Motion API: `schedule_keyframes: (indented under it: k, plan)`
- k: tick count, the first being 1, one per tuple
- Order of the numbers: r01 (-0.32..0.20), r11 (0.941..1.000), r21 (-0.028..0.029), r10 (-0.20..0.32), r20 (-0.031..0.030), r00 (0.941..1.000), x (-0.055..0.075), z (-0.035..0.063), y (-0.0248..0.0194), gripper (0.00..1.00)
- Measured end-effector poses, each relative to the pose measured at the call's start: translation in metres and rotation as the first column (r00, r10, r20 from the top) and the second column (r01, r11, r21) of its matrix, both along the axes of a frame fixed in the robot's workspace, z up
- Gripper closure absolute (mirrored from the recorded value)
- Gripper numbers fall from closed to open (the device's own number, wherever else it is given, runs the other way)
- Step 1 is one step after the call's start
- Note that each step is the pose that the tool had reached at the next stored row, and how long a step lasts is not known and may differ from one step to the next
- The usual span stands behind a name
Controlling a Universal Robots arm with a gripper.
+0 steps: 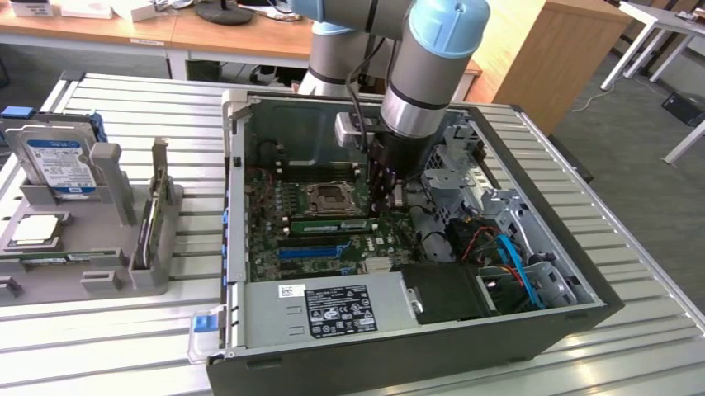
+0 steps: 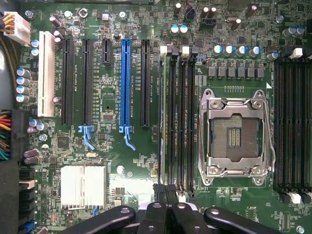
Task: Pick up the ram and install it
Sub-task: 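Press down the ram until it locks into place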
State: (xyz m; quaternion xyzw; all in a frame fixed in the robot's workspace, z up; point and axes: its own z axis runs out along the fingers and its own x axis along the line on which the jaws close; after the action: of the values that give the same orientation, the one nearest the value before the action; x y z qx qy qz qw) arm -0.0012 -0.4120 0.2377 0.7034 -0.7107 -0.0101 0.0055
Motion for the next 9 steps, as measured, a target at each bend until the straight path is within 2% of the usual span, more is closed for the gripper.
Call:
schedule_keyframes:
  k: [9]
  plan:
    - [0.0,1.0,0.0003,0.0,0.0,1.0,0.0,-0.0029,0.0,0.89]
